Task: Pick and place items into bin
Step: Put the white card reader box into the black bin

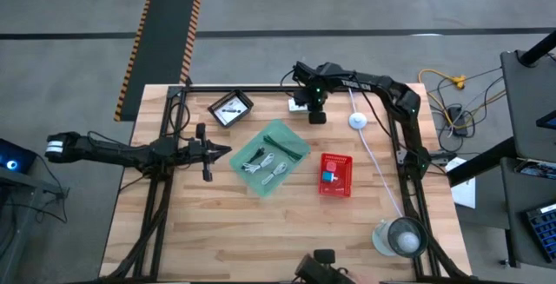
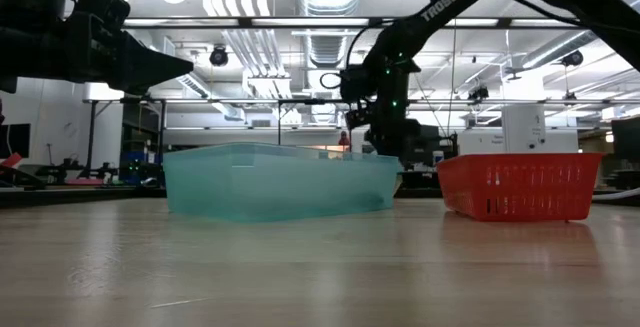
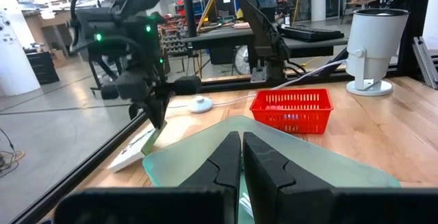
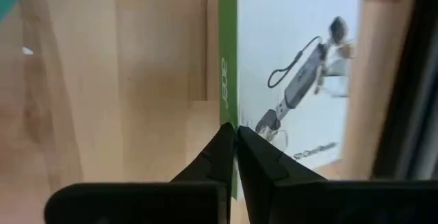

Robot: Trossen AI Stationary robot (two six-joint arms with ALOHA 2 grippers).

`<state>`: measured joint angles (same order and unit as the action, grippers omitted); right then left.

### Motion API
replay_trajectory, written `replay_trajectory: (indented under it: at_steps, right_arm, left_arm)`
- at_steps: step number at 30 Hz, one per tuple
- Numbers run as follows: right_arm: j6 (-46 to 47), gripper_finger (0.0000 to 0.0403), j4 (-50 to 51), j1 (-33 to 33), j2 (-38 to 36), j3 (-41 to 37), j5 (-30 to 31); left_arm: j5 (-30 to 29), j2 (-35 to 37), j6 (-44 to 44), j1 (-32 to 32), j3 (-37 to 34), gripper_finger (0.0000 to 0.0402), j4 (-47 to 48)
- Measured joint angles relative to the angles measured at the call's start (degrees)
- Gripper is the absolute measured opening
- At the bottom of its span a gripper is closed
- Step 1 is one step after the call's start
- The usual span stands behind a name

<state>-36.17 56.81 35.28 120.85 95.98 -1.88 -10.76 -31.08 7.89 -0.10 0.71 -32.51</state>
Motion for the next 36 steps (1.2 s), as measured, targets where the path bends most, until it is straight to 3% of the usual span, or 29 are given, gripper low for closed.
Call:
replay_trajectory:
  at_steps: [18,28,36]
  right_arm:
    - [0.05,0.0008,-0.01,-0.25,-1.19,-0.38,-0.98]
    - [1.97,0.0008,4.15,-0.27,-1.23,-5.48,-5.59]
    - [3.65,0.0008,4.32,-0.41,-1.24,-8.90,-5.70]
  left_arm:
    - [0.02,-0.18,0.01,0.02,0.00,0.0002,0.00]
    - [0.02,-0.18,-0.01,0.01,-0.02,0.0002,0.01]
    - [0.04,-0.18,0.00,0.01,-0.03,0.0002,0.01]
